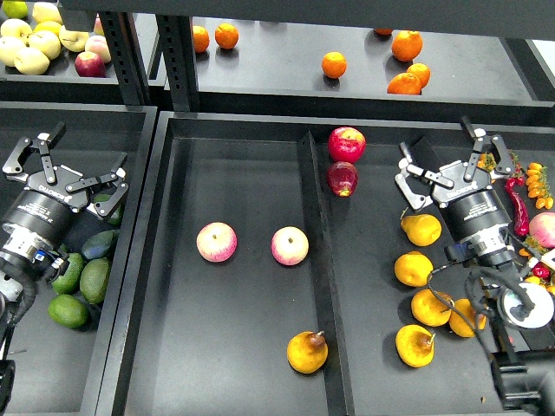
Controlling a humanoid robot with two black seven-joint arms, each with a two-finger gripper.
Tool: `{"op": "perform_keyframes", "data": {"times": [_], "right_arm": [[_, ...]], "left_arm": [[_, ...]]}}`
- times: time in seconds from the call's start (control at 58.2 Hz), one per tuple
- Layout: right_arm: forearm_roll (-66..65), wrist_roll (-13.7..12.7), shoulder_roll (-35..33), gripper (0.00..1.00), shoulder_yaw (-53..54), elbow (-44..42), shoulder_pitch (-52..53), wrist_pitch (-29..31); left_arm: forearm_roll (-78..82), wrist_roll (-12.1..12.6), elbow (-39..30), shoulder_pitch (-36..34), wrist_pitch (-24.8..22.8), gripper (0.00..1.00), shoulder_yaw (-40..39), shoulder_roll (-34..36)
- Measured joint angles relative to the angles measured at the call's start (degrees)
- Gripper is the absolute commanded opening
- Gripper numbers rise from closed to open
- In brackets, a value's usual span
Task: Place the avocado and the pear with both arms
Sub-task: 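Reach the right gripper toward the yellow pear in the middle bin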
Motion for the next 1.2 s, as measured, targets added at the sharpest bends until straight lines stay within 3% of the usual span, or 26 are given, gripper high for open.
{"op": "perform_keyframes", "data": {"times": [0.069,0.155,0.292,0.464,0.962,1.203], "right_arm": [[0.37,-4.67,-5.36,0.99,-3.03,-0.34,1.36,0.11],[1.32,-7.34,-11.59,0.99,-7.35,-1.02,3.47,0.73],[3.04,-8.06,-21.92,0.99,-18.35,-1.58,5.83,6.89],[0.99,-8.07,-29.39,0.99,-32.35,-1.86,9.65,9.11],[-12.36,-8.05,-30.8,0.99,-56.99,-5.25,23.95,9.21],[-14.02,-8.05,-25.99,0.99,-65.22,-11.9,27.08,9.21]], "left_arm": [[-0.42,0.02,0.0,0.04,-0.09,0.99,0.01,0.0],[-1.12,0.02,0.0,0.05,-0.17,0.99,0.12,0.0],[-1.53,0.02,0.09,0.13,-0.23,0.99,0.35,0.0],[-1.57,0.01,0.09,0.13,-0.31,0.99,0.96,0.0],[-1.57,-0.01,-0.2,1.84,-1.44,0.99,1.5,0.0],[-1.57,-0.11,-0.49,1.9,-2.2,1.0,1.52,0.0]]}}
